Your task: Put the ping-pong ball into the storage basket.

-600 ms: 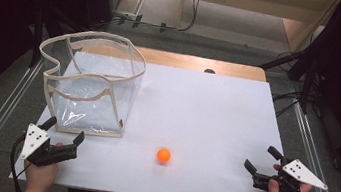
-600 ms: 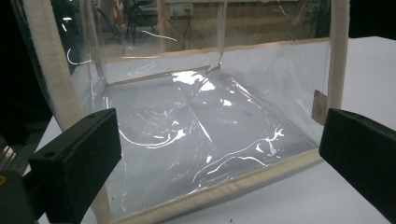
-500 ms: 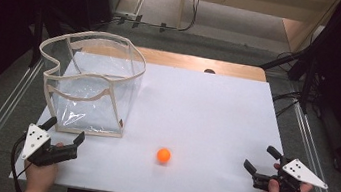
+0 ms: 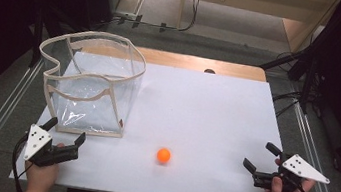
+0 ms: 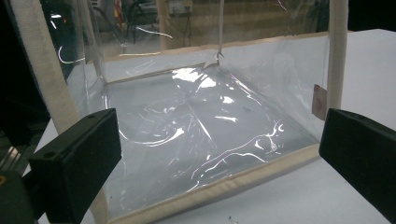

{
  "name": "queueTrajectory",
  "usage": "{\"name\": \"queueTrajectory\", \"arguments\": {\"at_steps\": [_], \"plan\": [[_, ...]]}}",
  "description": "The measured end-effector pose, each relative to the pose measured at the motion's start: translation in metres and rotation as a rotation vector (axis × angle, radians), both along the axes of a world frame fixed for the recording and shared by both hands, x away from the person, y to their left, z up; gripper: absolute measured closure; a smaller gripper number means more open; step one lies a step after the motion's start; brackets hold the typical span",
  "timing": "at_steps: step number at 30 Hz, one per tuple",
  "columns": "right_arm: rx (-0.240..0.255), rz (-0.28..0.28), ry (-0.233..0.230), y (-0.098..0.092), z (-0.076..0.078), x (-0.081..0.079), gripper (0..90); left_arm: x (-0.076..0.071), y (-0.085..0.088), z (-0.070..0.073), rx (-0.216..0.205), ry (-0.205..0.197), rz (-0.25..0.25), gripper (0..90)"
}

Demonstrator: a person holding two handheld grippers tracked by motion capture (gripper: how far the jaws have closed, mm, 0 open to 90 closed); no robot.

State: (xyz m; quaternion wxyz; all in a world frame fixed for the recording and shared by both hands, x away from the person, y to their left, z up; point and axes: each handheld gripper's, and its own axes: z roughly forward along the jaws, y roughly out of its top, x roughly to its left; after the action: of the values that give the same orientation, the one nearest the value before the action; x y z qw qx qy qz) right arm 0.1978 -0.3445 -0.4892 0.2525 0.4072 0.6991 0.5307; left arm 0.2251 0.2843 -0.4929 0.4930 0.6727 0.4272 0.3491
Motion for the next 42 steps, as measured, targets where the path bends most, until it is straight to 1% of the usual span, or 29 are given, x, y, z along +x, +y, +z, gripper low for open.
{"name": "queueTrajectory", "arguments": {"at_steps": [1, 4, 9, 11, 13, 15, 21, 23, 24, 27, 31, 32, 33, 35, 39, 42], "plan": [[-0.001, 0.016, 0.008, 0.002, 0.002, 0.001, 0.0, -0.001, 0.000, 0.000, 0.004, -0.001, -0.002, 0.0], [-0.025, 0.063, 0.016, 0.010, 0.007, 0.005, 0.0, -0.001, 0.000, 0.000, 0.007, -0.002, 0.000, 0.0], [-0.046, 0.123, 0.032, 0.022, 0.016, 0.010, 0.0, -0.001, 0.000, 0.000, 0.005, -0.004, 0.000, 0.0], [-0.049, 0.161, 0.036, 0.026, 0.019, 0.014, 0.0, -0.001, 0.000, 0.000, 0.004, -0.003, 0.000, 0.0], [-0.040, 0.194, 0.041, 0.029, 0.021, 0.017, 0.0, -0.001, 0.000, 0.000, 0.005, -0.003, -0.001, 0.0], [-0.036, 0.218, 0.046, 0.033, 0.023, 0.020, 0.0, -0.001, 0.000, 0.000, 0.005, -0.004, -0.001, 0.0], [-0.067, 0.258, 0.061, 0.046, 0.029, 0.029, 0.0, -0.001, 0.000, 0.000, 0.005, -0.004, -0.001, 0.0], [-0.064, 0.267, 0.060, 0.048, 0.031, 0.030, 0.0, -0.001, 0.000, 0.000, 0.004, -0.004, -0.001, 0.0], [-0.047, 0.282, 0.063, 0.052, 0.034, 0.033, 0.0, -0.001, 0.000, 0.000, 0.005, -0.003, -0.001, 0.0], [-0.051, 0.295, 0.065, 0.059, 0.040, 0.036, 0.0, -0.001, 0.000, 0.000, 0.005, -0.003, -0.001, 0.0], [-0.061, 0.330, 0.070, 0.069, 0.046, 0.039, 0.0, -0.001, 0.000, 0.000, 0.003, -0.003, -0.002, 0.0], [-0.061, 0.330, 0.070, 0.069, 0.046, 0.039, 0.0, -0.001, 0.000, 0.000, 0.003, -0.003, -0.002, 0.0], [-0.076, 0.362, 0.078, 0.073, 0.049, 0.042, 0.0, -0.001, 0.000, 0.000, 0.004, -0.003, -0.002, 0.0], [-0.102, 0.373, 0.087, 0.079, 0.050, 0.044, 0.0, -0.001, 0.000, 0.000, 0.003, -0.005, -0.004, 0.0], [-0.128, 0.406, 0.112, 0.091, 0.053, 0.049, 0.0, -0.001, 0.000, 0.000, 0.003, -0.004, -0.004, 0.0], [-0.143, 0.427, 0.117, 0.099, 0.055, 0.052, 0.0, -0.001, 0.000, 0.000, 0.004, -0.005, -0.003, 0.0]]}}
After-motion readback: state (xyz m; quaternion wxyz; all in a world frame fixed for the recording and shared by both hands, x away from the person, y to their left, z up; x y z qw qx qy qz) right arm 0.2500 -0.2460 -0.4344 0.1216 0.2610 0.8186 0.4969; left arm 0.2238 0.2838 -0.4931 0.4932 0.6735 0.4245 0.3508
